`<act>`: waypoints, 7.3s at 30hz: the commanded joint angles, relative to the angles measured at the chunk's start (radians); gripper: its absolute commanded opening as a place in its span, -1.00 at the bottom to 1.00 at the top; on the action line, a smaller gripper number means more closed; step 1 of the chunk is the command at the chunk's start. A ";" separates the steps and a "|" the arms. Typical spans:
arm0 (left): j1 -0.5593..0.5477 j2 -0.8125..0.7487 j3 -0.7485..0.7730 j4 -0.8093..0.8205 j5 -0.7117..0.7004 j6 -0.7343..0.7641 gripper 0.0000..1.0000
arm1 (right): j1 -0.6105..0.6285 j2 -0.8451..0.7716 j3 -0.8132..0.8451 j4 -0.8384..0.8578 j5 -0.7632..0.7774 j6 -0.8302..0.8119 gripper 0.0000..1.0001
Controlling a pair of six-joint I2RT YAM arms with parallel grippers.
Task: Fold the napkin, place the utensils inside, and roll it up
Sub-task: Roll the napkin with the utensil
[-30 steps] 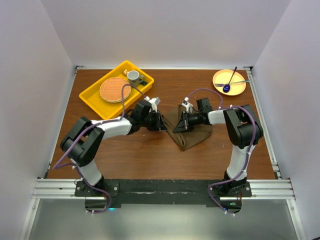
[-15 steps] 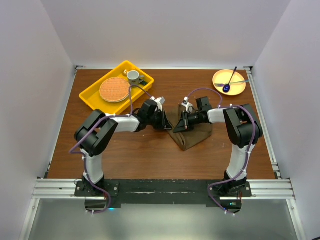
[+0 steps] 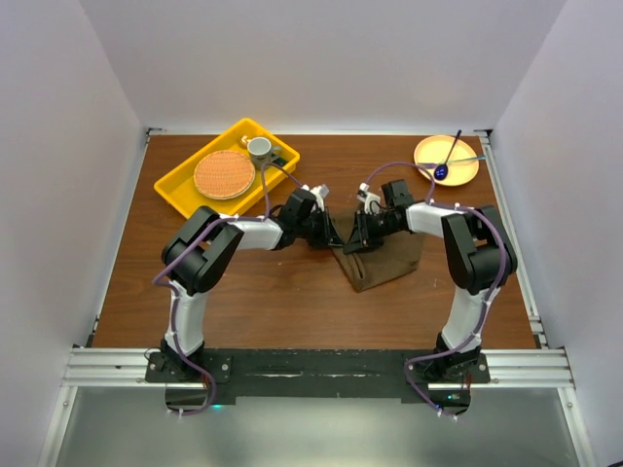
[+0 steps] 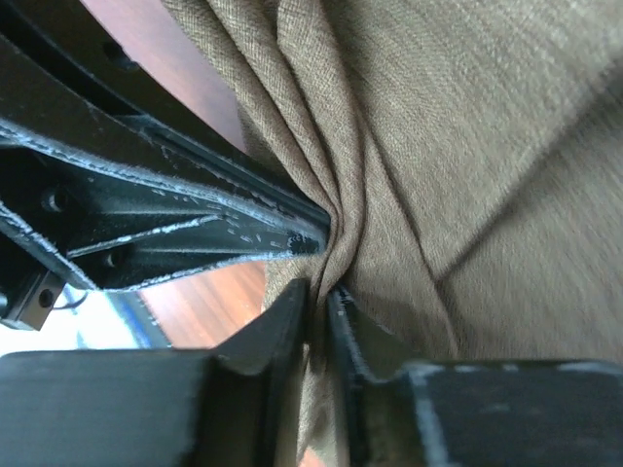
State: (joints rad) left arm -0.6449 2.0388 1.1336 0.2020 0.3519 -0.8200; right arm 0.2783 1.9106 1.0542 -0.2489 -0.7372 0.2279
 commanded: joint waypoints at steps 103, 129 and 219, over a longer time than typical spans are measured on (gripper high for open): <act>0.014 0.072 -0.029 -0.197 -0.117 0.058 -1.00 | 0.297 -0.219 -0.013 -0.199 0.786 0.222 -1.00; 0.142 -0.244 -0.084 -0.109 0.012 0.098 -0.90 | 0.298 -0.082 -0.120 -0.110 0.812 0.192 -1.00; 0.056 -0.322 -0.374 0.073 -0.302 -0.498 0.15 | 0.334 -0.041 -0.091 -0.119 0.717 0.120 -1.00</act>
State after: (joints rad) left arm -0.5774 1.6939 0.7628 0.2188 0.1558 -1.2453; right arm 0.5949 1.7622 1.0264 -0.2687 0.0044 0.3584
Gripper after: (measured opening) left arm 0.600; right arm 0.007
